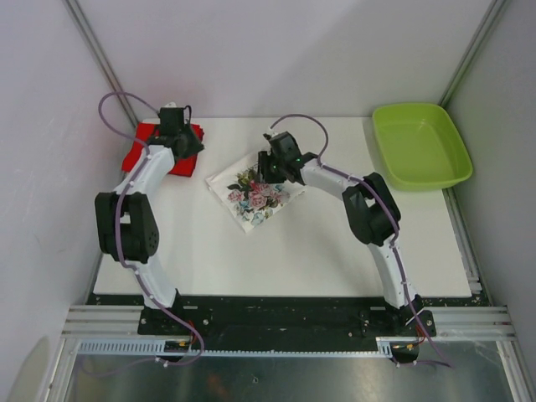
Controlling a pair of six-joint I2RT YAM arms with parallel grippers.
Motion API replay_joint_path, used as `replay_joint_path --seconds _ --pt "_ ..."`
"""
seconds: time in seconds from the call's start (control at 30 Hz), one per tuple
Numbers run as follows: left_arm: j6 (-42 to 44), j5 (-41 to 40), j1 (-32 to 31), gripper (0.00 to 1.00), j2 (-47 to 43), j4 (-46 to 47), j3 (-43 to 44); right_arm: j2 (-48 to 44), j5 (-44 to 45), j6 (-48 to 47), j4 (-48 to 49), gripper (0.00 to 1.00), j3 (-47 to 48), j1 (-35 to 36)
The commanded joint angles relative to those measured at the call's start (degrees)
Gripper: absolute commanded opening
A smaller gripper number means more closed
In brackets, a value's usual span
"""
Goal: Fold and stack the t-shirts
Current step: Fold the long partially folded tshirt into a neat square, then put the neatly folded tshirt into the corner of the board with both arms
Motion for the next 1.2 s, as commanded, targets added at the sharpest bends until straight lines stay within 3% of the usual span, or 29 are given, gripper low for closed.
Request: replay_joint_path --seconds 0.0,0.3,0.6,0.9,1.17 --pt "2.11 -5.05 2.85 0.36 3.71 -0.47 4.36 4.31 -0.83 0.14 -4.14 0.42 5.18 -0.54" --pt "4.70 -7.57 4.06 0.40 6.35 -1.43 4.85 8.75 0.03 5.46 -7.57 0.42 4.63 -4.55" --pt "9.77 -8.70 2.68 0.42 8.81 -1.49 3.55 -2.22 4.76 13.61 -2.91 0.42 -16.65 -9.89" --pt "17.90 -21.33 -2.94 0.43 15.10 -1.55 7.60 -14.94 9.54 19.88 -0.89 0.41 -33.28 -11.36" --pt "23.22 -30.87 -5.39 0.44 17.46 -1.47 10.46 -19.03 9.61 20.68 -0.06 0.41 -36.75 -11.43"
